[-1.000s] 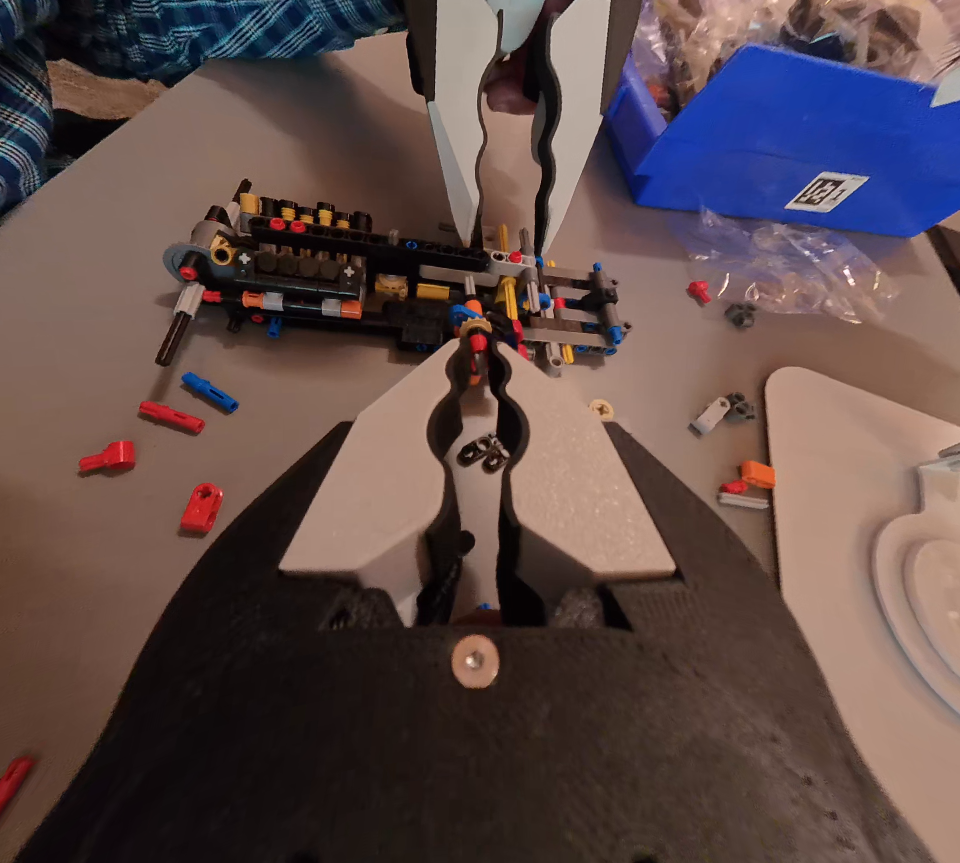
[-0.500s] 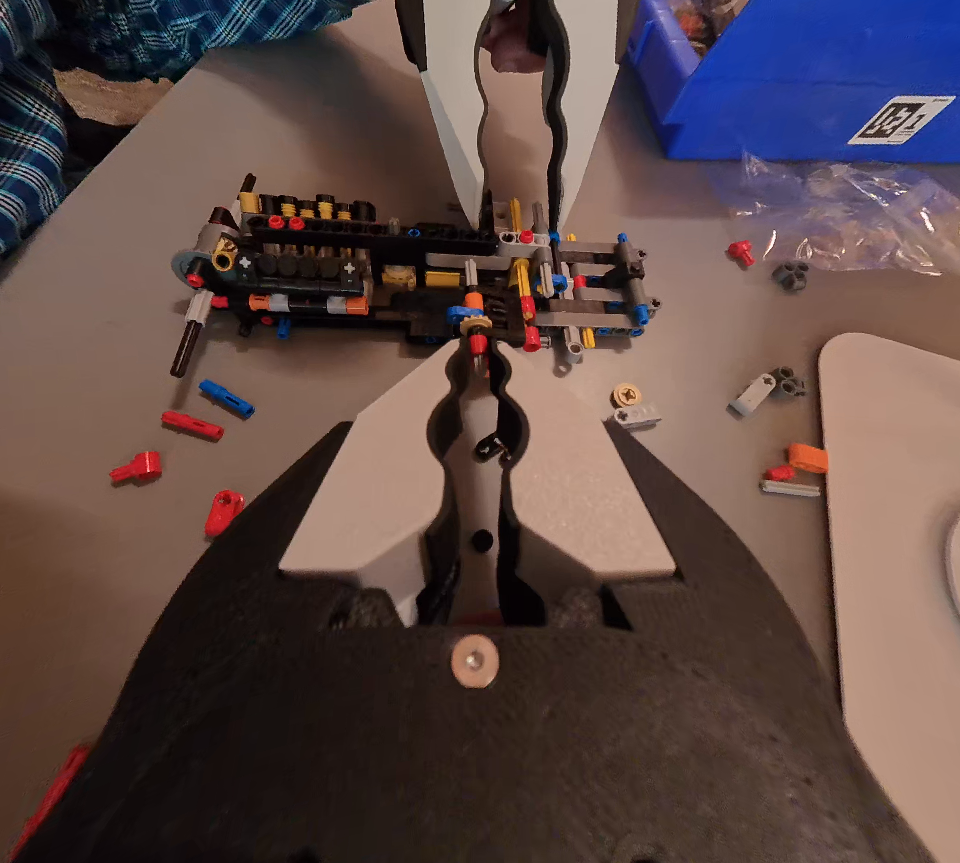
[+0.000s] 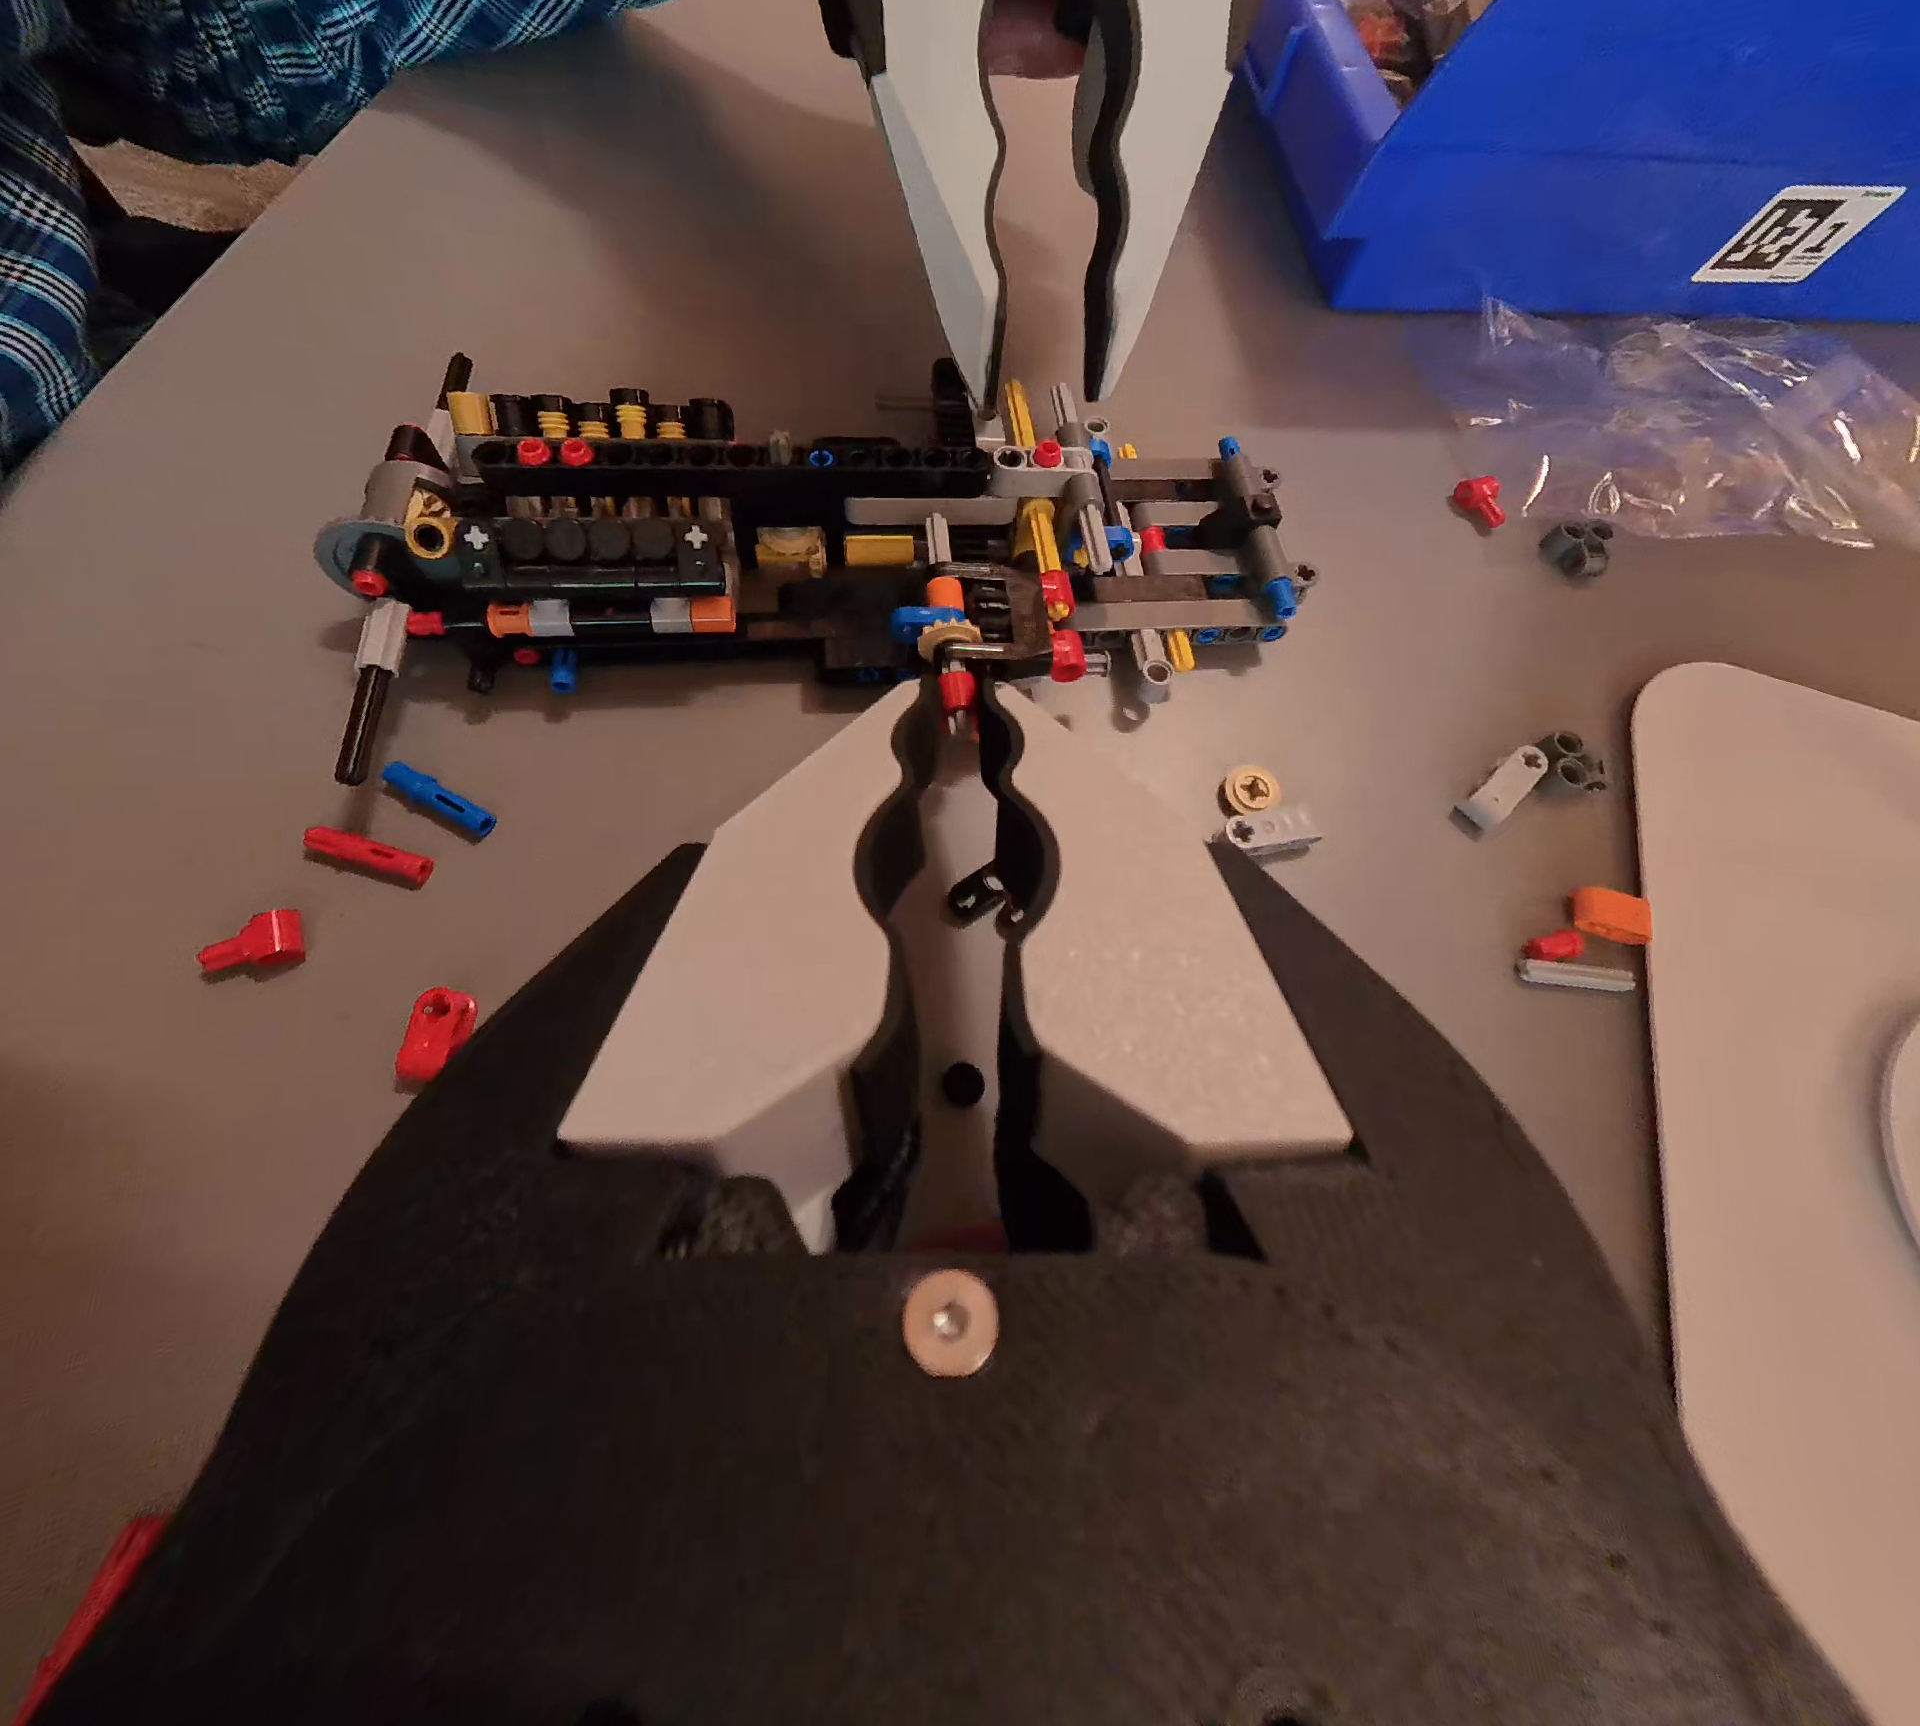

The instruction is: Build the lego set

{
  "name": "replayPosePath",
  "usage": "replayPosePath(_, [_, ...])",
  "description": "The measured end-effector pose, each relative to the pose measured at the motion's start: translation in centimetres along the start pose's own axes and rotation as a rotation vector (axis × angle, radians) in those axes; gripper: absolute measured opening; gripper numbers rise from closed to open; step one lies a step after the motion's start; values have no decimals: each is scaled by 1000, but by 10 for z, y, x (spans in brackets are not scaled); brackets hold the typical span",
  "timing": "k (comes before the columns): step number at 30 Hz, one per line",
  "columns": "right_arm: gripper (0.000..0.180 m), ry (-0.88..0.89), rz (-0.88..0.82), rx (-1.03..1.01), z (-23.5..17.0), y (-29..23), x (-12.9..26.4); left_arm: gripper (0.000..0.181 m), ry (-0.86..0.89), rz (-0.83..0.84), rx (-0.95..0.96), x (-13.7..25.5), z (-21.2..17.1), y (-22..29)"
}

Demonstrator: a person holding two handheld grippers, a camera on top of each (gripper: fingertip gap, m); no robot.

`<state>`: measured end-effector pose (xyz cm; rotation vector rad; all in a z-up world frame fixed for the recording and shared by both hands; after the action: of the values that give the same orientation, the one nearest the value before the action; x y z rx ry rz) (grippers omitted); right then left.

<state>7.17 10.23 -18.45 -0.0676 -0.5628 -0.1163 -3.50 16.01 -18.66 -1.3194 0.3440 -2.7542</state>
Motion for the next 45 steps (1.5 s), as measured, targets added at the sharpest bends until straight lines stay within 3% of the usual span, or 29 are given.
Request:
replayPosePath(7, [4, -1, -3, 4, 1, 0, -1, 5, -5, -17, -36, -3, 0, 6])
replayPosePath(20, [5, -2, -22, -6, 0, 2, 0, 10, -2, -12, -21, -3, -1, 3])
replayPosePath(25, [15, -3, -15, -25, -1, 3, 0, 12, -5, -23, -20, -3, -2, 4])
replayPosePath(33, [6, -15, -15, -22, -1, 4, -2, 17, -8, -39, 1, 3, -5, 3])
replayPosePath(45, [30, -30, 29, -65, -2, 10, -6, 9, -8, -50, -4, 0, -3, 6])
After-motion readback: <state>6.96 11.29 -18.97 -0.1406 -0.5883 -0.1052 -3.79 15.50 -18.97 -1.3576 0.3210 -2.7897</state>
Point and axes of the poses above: each gripper's, where its closed fingertips meet, x back along the fingers, z out of its top, y = z × x across the jaws, the point moved 3 cm from there along x, back along the fingers, and after that the axes turned 14 degrees about z, right-handed, at the moved point
